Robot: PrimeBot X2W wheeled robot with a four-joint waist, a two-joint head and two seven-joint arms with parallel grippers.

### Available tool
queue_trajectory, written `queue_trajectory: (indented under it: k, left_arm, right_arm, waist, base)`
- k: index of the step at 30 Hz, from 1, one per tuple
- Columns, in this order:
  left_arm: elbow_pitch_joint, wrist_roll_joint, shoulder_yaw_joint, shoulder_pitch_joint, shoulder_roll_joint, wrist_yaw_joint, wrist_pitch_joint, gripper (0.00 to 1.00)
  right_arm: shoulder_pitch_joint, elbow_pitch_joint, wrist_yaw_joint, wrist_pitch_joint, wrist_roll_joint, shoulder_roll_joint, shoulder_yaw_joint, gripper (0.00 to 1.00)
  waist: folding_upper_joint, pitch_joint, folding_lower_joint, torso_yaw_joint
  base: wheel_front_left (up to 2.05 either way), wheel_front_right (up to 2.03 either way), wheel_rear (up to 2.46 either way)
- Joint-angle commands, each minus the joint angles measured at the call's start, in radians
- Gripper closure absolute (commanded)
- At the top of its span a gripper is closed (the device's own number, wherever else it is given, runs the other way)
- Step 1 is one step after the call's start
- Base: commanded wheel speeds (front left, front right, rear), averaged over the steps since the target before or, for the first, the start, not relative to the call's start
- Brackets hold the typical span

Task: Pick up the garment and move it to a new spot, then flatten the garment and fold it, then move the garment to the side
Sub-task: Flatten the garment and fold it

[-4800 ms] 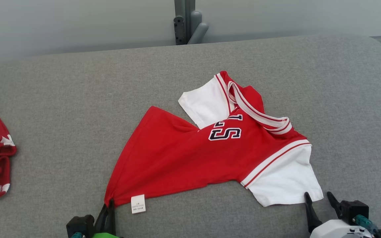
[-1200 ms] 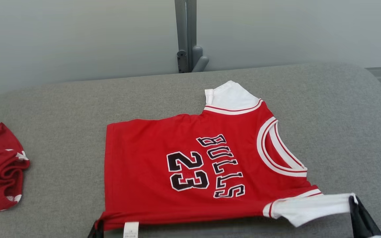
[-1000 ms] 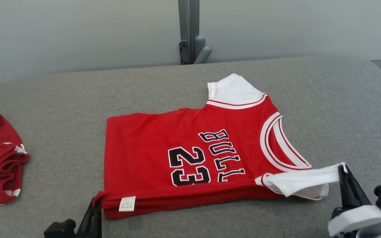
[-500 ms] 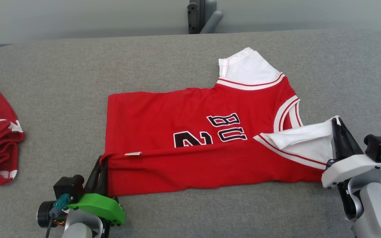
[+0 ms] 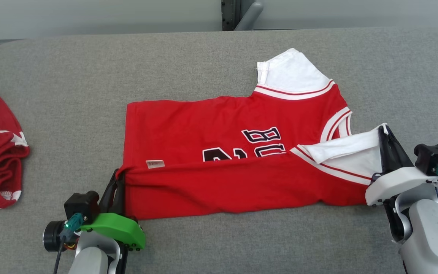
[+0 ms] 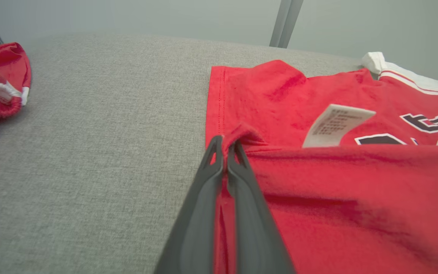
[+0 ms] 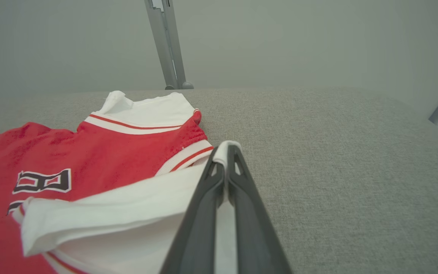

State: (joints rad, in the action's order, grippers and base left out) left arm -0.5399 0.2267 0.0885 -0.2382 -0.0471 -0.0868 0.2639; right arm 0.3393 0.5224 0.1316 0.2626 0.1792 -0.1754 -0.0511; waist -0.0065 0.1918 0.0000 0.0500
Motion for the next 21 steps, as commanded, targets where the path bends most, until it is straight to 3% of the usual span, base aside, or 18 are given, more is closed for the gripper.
queue_trajectory:
  k: [1,2,10,21]
  left_arm:
    - [0.012,-0.008,-0.004,0.006,-0.006,0.005,0.001,0.84]
    - [0.015,-0.009,-0.004,0.012,-0.006,0.007,0.001,0.0]
    - [0.045,0.008,0.0,0.074,-0.006,0.031,0.001,0.0]
    - [0.065,0.054,0.029,0.188,-0.006,0.061,0.001,0.0]
  right_arm:
    - [0.018,-0.018,-0.002,0.003,0.015,0.005,0.001,0.57]
    - [0.013,-0.021,-0.002,0.003,0.019,0.006,0.003,0.0]
    - [-0.091,-0.109,-0.002,0.003,0.038,0.034,-0.045,0.0]
    - [-0.241,-0.032,-0.002,0.003,0.098,0.039,-0.025,0.0]
  waist:
    - [0.0065,-0.01,0.0,-0.005]
    - [0.0065,-0.014,0.0,-0.006]
    - [0.0065,-0.036,0.0,-0.012]
    - [0.0065,-0.037,0.0,-0.021]
  base:
    - [0.0,0.0,0.0]
    - [0.0,0.0,0.0]
    - [0.0,0.0,0.0]
    - [0.0,0.0,0.0]
